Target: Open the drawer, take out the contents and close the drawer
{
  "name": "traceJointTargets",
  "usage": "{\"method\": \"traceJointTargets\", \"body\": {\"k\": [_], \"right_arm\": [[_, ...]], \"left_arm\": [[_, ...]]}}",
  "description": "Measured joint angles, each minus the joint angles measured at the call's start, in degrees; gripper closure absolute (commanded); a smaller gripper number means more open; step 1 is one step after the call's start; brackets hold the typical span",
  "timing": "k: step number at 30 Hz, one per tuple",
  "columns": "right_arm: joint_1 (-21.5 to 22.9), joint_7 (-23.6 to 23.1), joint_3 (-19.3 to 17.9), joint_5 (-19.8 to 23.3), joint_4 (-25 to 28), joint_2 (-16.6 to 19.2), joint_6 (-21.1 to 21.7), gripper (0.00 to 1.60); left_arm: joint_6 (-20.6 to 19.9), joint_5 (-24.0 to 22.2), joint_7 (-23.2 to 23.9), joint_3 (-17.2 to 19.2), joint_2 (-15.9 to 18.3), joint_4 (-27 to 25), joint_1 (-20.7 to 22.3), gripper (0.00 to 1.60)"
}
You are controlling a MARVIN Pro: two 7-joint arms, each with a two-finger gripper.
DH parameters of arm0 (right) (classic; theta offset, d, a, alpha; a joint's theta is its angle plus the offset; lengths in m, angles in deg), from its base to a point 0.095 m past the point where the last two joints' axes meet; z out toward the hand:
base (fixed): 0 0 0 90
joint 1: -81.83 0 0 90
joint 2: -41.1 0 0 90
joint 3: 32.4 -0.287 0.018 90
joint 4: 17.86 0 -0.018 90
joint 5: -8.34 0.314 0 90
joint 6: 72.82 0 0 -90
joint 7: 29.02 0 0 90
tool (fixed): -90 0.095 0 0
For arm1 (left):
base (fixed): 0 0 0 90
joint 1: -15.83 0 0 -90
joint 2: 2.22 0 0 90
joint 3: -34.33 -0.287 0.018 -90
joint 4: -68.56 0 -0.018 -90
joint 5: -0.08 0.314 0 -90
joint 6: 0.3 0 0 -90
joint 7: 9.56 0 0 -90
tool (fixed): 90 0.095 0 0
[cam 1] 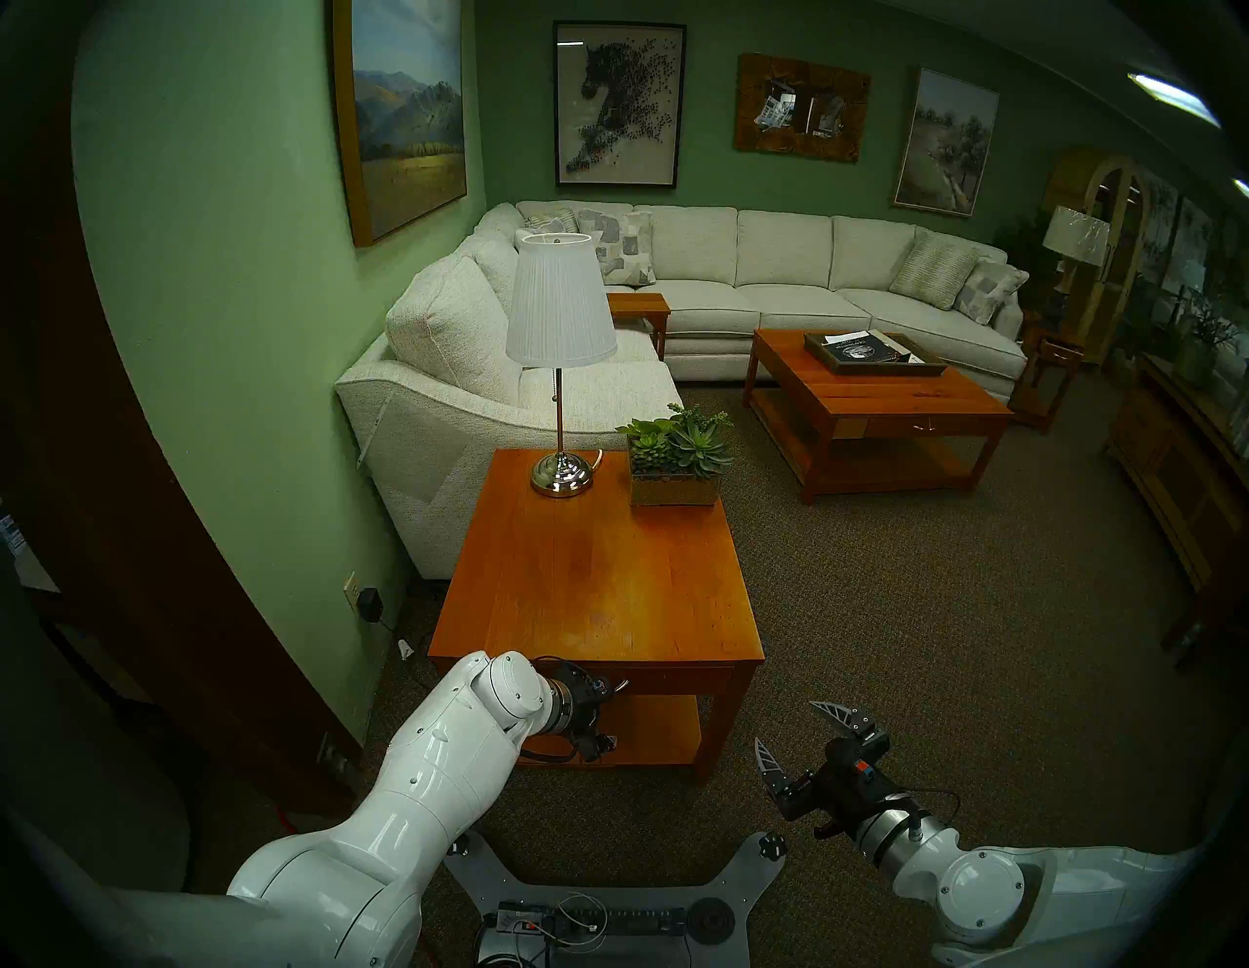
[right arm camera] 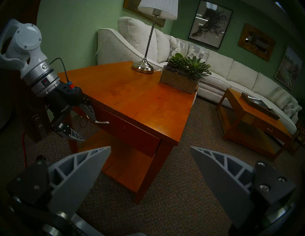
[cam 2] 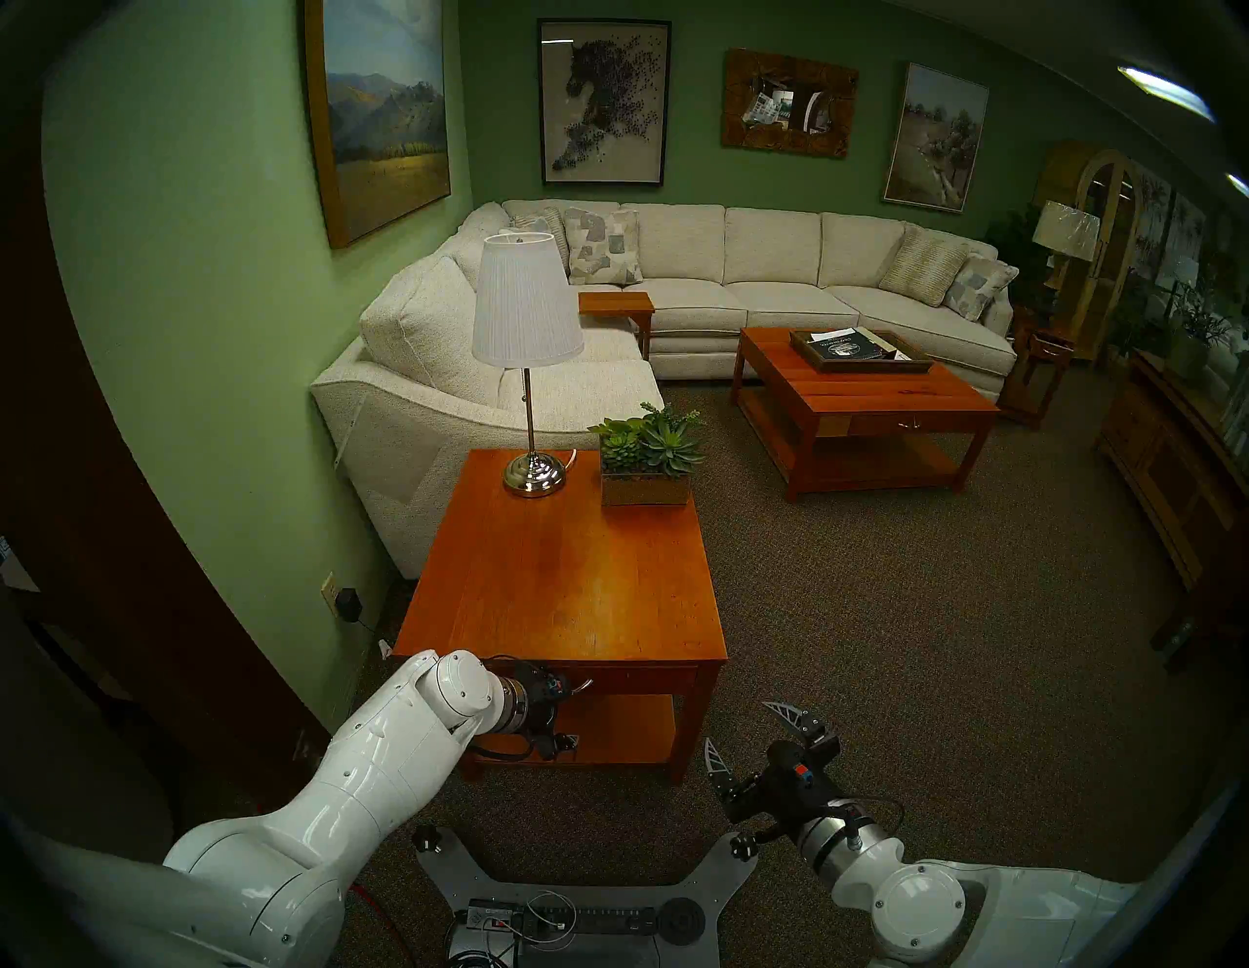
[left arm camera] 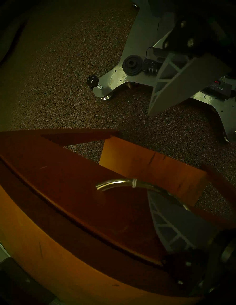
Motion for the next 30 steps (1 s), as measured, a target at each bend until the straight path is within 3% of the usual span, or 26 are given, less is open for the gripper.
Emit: {"method": "traceJointTargets", "body": {"k": [7,22,30], "right_arm": [[0.00,0.00,0.00,0.00,0.00,0.00,0.00,0.00],[0.00,0.01,0.01,0.00,-0.01,0.00,0.00,0.00],[0.00,0.01,0.01,0.00,-0.01,0.01,0.00,0.00]], "left_arm": [[-0.22,0.20,5.01,-1.06,2.31,-6.59,-3.36,0.00],[0.86,1.33,10.01,-4.13,6.36,-13.65,-10.17,0.00],[1.40,0.04,14.05,-3.70,8.58,-19.16,-14.03,0.00]]}}
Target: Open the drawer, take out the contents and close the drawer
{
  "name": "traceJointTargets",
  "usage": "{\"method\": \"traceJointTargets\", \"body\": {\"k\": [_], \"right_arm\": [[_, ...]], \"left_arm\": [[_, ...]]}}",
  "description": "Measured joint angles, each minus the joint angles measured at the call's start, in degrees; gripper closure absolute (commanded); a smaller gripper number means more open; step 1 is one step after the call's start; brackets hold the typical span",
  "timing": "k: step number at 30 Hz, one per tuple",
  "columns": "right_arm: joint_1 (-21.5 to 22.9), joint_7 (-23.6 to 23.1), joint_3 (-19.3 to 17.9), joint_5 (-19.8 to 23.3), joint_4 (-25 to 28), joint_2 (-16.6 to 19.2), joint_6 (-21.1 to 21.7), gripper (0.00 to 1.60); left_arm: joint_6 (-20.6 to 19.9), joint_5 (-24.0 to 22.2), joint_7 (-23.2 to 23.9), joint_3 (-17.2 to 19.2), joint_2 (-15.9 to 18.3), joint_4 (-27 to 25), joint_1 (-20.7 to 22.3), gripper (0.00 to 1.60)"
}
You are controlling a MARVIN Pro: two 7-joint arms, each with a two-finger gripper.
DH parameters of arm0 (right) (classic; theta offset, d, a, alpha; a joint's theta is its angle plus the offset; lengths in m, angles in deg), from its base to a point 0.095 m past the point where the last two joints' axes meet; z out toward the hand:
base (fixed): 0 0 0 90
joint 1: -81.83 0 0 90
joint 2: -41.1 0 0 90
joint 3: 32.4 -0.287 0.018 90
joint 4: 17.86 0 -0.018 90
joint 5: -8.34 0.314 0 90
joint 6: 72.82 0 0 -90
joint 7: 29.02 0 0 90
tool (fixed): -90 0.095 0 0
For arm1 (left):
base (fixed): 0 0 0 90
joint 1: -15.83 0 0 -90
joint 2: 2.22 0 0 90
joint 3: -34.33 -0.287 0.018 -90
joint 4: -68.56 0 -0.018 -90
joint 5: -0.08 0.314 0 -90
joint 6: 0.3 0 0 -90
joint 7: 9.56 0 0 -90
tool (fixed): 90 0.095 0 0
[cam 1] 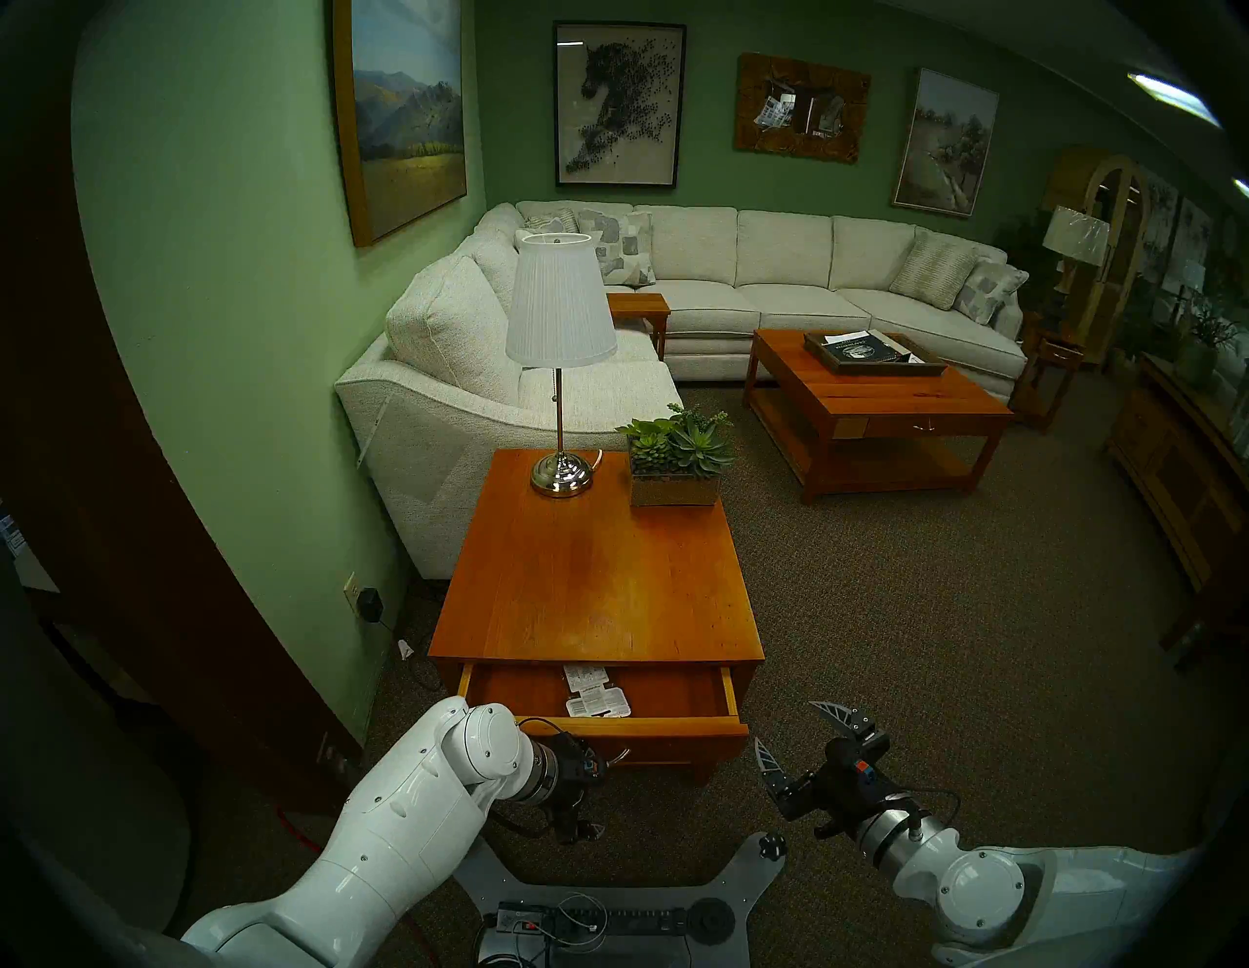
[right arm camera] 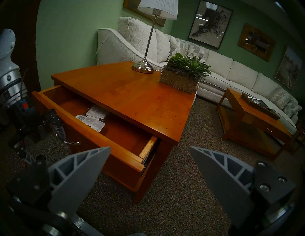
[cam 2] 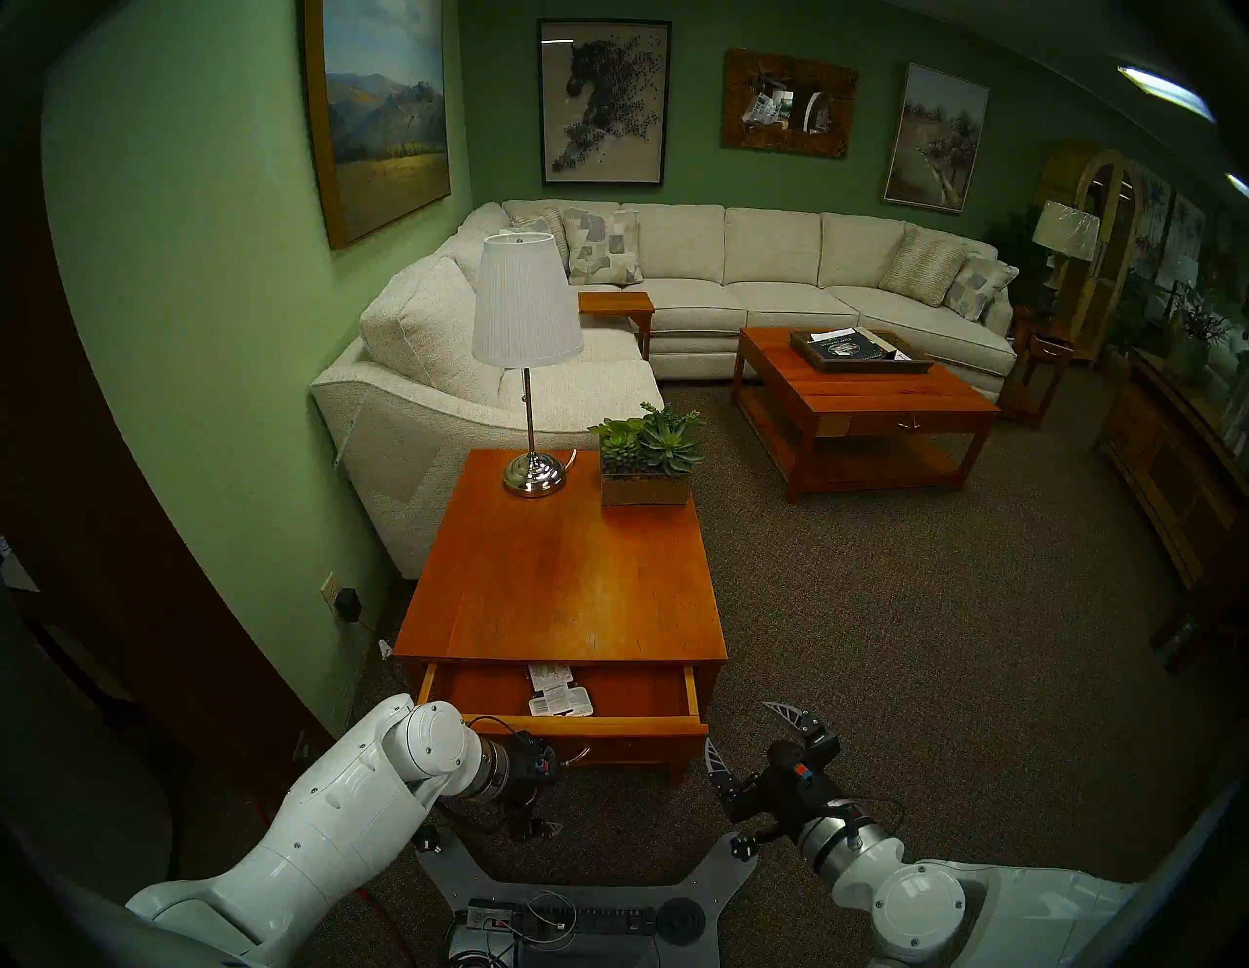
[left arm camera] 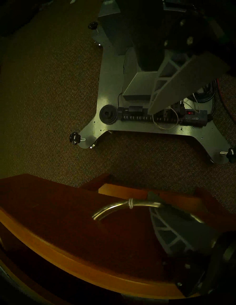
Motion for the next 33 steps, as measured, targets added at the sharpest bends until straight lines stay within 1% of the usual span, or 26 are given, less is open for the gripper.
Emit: {"method": "traceJointTargets", "body": {"k": [3,8,17,19,21,26,30,33], "right_arm": [[0.00,0.00,0.00,0.00,0.01,0.00,0.00,0.00],[0.00,0.00,0.00,0.00,0.01,0.01,0.00,0.00],[0.00,0.00,0.01,0.00,0.01,0.01,0.00,0.00],[0.00,0.00,0.01,0.00,0.00,0.01,0.00,0.00],[0.00,0.00,0.01,0.00,-0.01,0.00,0.00,0.00],[0.00,0.00,0.02,0.00,-0.05,-0.01,0.00,0.00],[0.00,0.00,0.03,0.00,-0.08,-0.01,0.00,0.00],[0.00,0.00,0.04,0.00,-0.09,-0.02,0.00,0.00]], "left_arm": [[0.02,-0.88,1.82,0.57,0.82,-2.27,-1.24,0.00],[1.09,-1.78,2.67,1.45,2.11,-5.61,-3.13,0.00],[1.16,-4.74,5.91,3.53,2.60,-8.82,-4.15,0.00],[0.28,-6.41,7.52,4.50,2.11,-9.89,-3.90,0.00],[-0.21,-7.09,8.22,4.92,1.89,-10.38,-3.74,0.00],[-2.90,-10.52,11.92,7.04,0.95,-13.57,-2.50,0.00],[-5.53,-13.39,15.53,8.84,0.43,-16.43,-1.35,0.00],[-8.24,-15.43,18.64,10.29,0.24,-18.87,-0.62,0.00]]}}
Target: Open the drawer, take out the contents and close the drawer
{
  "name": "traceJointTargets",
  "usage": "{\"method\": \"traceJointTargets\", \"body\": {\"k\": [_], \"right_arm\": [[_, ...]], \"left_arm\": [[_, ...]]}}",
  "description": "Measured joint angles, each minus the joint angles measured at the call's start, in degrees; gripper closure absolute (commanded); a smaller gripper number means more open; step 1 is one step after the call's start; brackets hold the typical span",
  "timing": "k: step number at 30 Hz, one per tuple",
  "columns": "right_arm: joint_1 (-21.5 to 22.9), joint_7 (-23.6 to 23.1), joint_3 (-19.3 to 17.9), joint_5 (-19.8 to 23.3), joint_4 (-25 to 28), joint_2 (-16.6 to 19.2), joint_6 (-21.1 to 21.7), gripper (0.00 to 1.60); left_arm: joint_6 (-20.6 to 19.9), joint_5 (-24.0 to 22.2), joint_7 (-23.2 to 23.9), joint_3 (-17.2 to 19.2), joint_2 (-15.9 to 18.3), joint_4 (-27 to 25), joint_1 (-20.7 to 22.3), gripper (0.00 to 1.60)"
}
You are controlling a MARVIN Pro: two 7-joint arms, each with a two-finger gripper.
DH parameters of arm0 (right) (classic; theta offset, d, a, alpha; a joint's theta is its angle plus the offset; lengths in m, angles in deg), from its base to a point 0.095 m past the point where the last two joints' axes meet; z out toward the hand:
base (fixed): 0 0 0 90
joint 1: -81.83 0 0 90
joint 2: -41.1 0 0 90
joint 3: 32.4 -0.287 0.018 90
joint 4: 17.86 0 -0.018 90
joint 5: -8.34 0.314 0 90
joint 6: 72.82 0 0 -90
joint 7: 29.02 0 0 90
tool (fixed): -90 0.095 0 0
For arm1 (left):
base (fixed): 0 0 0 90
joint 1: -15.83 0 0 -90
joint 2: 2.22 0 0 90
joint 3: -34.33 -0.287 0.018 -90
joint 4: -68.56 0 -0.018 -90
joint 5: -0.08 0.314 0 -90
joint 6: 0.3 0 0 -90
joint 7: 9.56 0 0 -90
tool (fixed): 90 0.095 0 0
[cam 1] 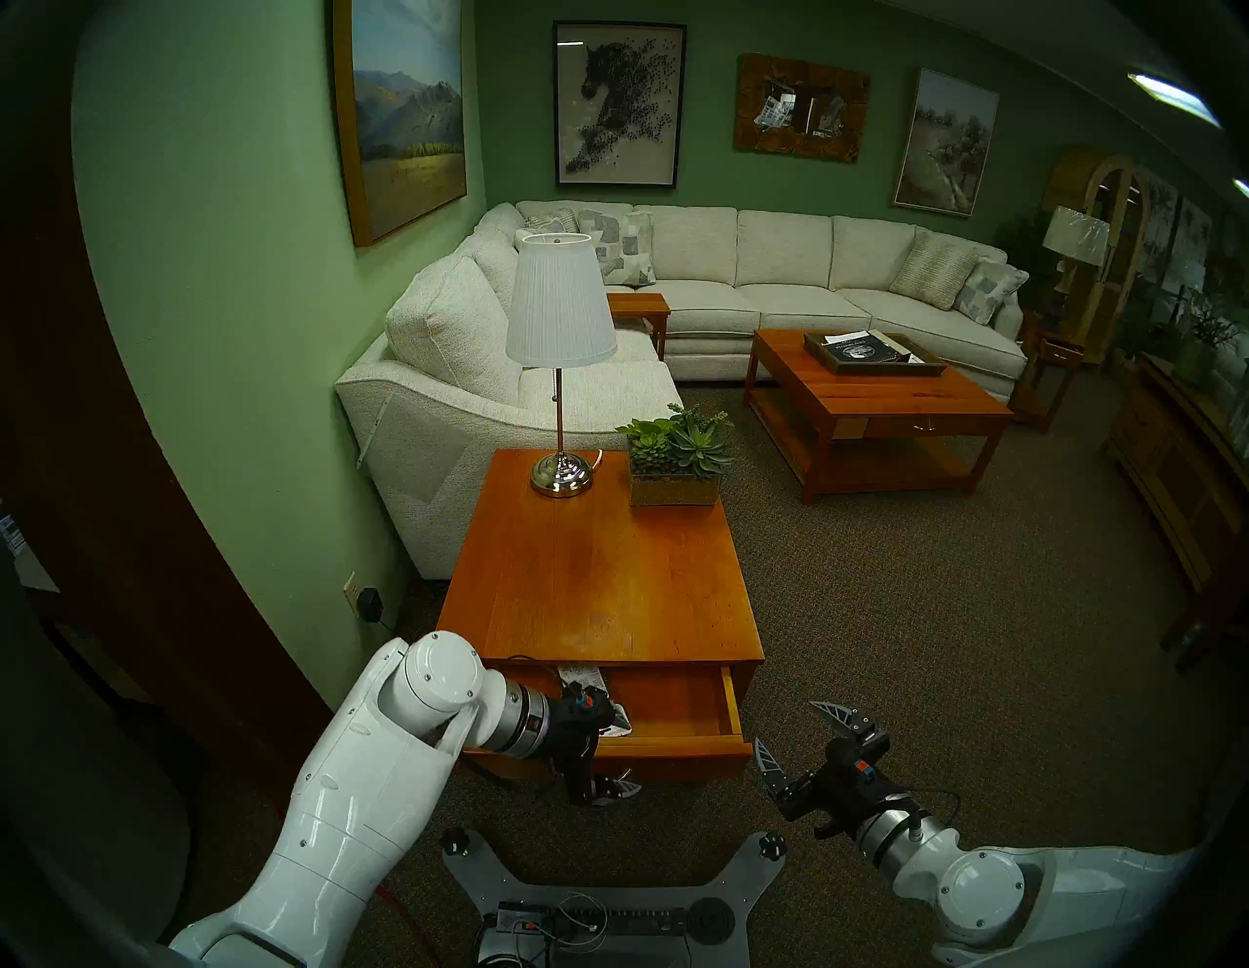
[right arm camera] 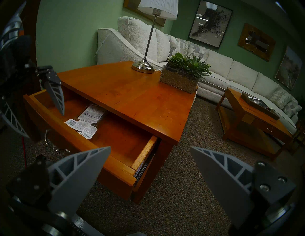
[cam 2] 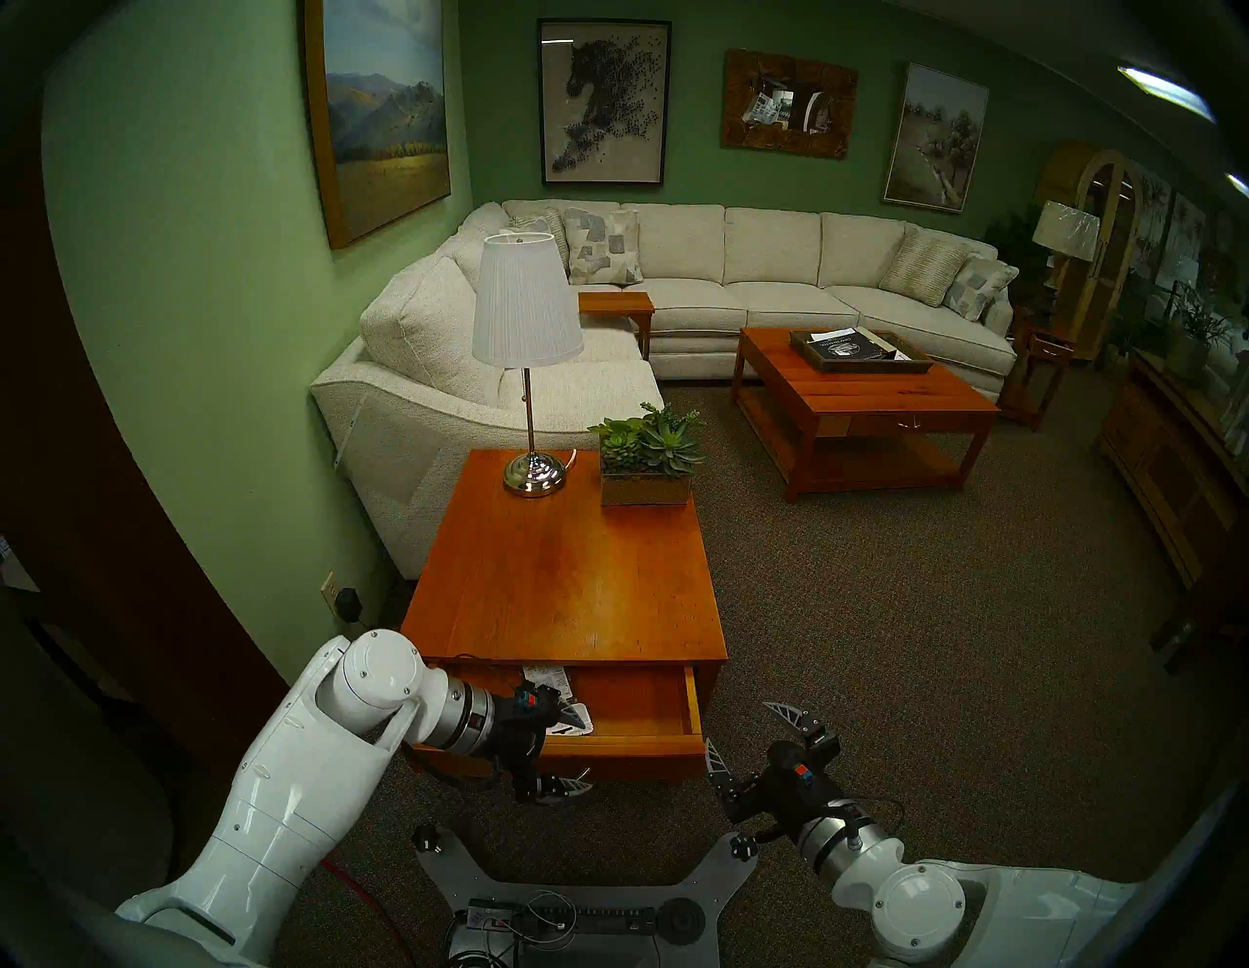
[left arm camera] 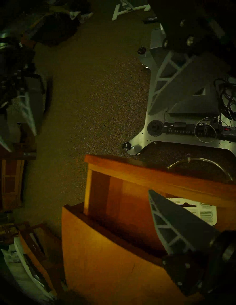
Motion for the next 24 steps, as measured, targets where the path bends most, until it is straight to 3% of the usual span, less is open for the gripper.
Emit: {"method": "traceJointTargets", "body": {"k": [5,10,17,24], "right_arm": [[0.00,0.00,0.00,0.00,0.00,0.00,0.00,0.00],[0.00,0.00,0.00,0.00,0.03,0.01,0.00,0.00],[0.00,0.00,0.00,0.00,0.03,0.01,0.00,0.00],[0.00,0.00,0.01,0.00,0.02,0.01,0.00,0.00]], "left_arm": [[-5.60,-0.88,3.08,1.83,-0.51,-1.34,1.32,0.00],[-12.37,1.24,3.07,2.57,-1.78,1.73,3.70,0.00],[-20.19,5.24,-4.08,3.23,-4.34,8.46,7.63,0.00],[-24.78,7.46,-8.80,4.24,-6.72,13.53,10.44,0.00]]}}
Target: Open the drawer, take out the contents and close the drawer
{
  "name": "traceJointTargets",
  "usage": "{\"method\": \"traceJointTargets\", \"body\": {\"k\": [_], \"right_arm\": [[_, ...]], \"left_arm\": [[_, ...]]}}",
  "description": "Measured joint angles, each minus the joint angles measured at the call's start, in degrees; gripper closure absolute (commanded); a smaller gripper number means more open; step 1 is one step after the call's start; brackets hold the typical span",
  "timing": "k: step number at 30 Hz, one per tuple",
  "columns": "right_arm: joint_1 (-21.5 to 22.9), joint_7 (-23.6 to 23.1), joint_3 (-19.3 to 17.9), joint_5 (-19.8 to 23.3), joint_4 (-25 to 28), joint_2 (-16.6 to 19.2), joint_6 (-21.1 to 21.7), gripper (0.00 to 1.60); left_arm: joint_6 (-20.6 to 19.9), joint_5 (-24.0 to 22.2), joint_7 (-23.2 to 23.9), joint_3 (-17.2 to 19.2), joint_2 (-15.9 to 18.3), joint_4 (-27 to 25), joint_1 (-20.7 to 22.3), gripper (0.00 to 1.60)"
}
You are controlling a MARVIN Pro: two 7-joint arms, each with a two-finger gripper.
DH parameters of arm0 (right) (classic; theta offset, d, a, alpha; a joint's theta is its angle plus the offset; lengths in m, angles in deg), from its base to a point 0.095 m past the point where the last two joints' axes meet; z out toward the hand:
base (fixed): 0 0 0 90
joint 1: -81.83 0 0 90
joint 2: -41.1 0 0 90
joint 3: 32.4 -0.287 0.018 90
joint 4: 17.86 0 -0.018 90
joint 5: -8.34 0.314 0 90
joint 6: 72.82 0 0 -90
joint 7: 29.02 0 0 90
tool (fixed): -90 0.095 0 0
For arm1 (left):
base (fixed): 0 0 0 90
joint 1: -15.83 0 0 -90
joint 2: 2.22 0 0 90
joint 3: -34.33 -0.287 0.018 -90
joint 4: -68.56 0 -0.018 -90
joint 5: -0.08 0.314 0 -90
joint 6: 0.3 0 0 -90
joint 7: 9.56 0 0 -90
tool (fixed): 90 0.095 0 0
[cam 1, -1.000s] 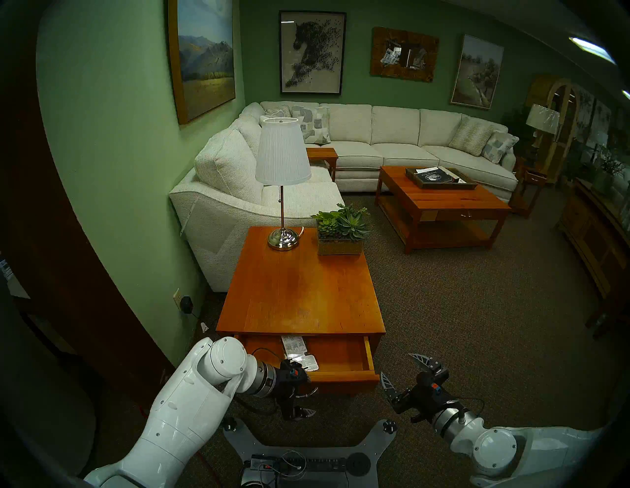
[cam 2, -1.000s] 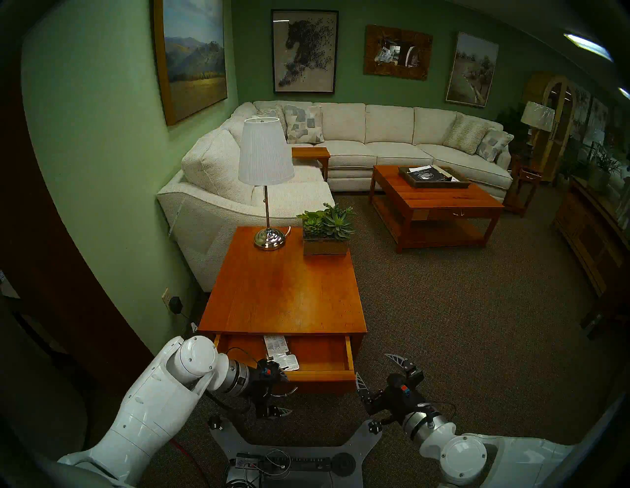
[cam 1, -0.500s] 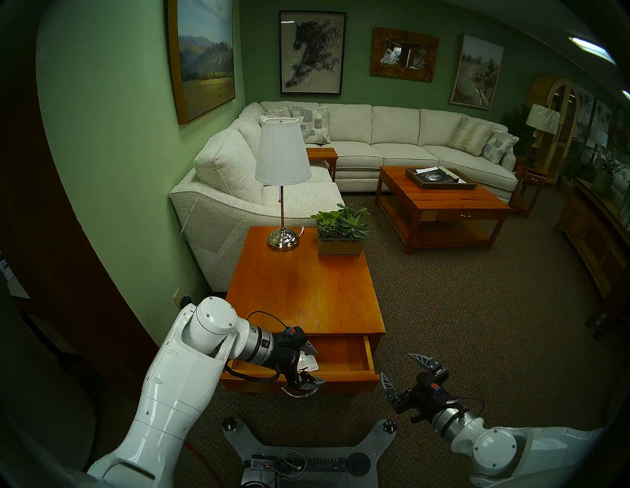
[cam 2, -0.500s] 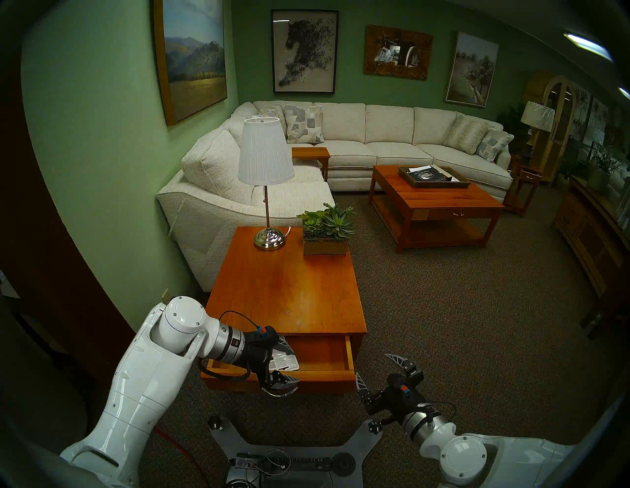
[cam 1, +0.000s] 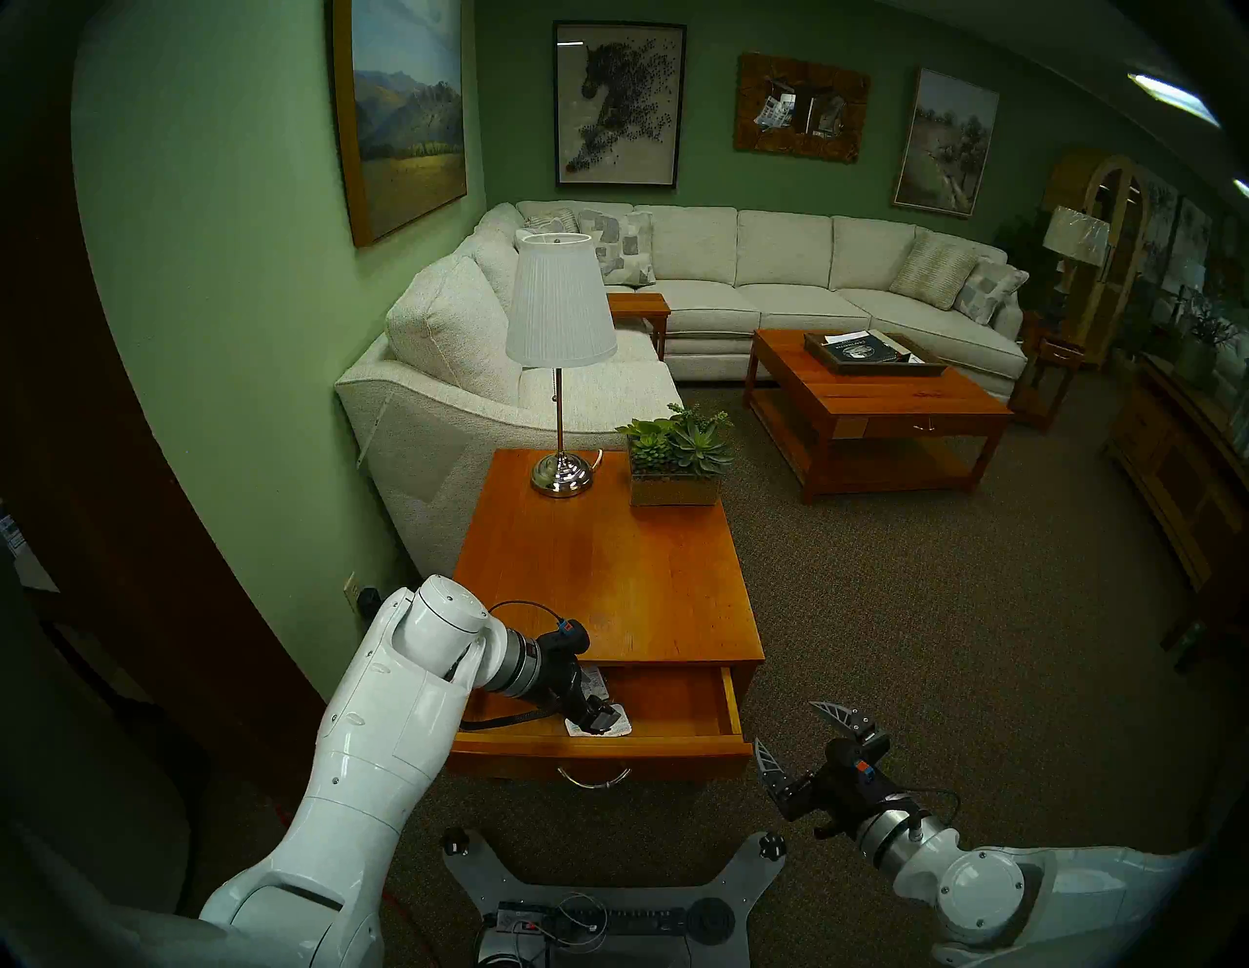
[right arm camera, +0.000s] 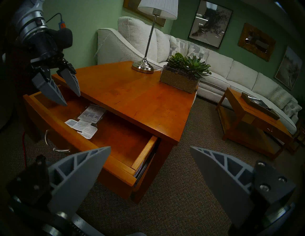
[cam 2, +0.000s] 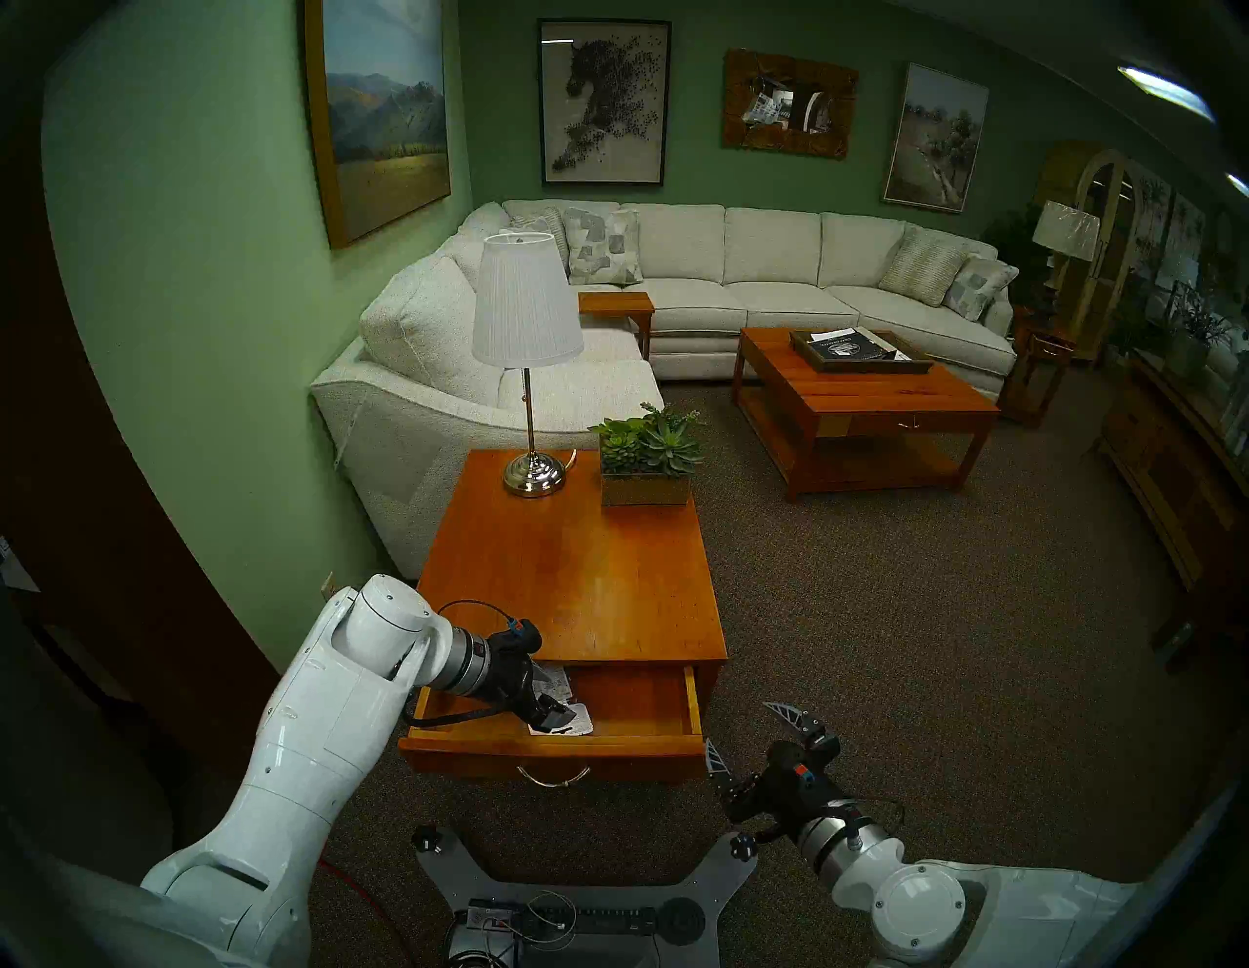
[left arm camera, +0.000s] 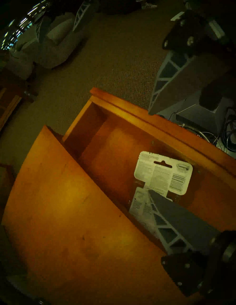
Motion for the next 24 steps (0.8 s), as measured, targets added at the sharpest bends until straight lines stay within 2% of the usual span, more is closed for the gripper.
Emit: {"method": "traceJointTargets", "body": {"k": [11,17,24], "right_arm": [[0.02,0.00,0.00,0.00,0.00,0.00,0.00,0.00],[0.02,0.01,0.00,0.01,0.03,0.01,0.00,0.00],[0.02,0.01,0.00,0.02,0.04,0.02,0.00,0.00]], "left_arm": [[-3.71,2.82,-4.19,0.10,-1.90,7.19,4.01,0.00],[-4.01,3.86,-5.26,0.15,-1.95,6.65,3.94,0.00],[-2.61,3.97,-6.72,1.01,-1.85,3.66,1.41,0.00]]}}
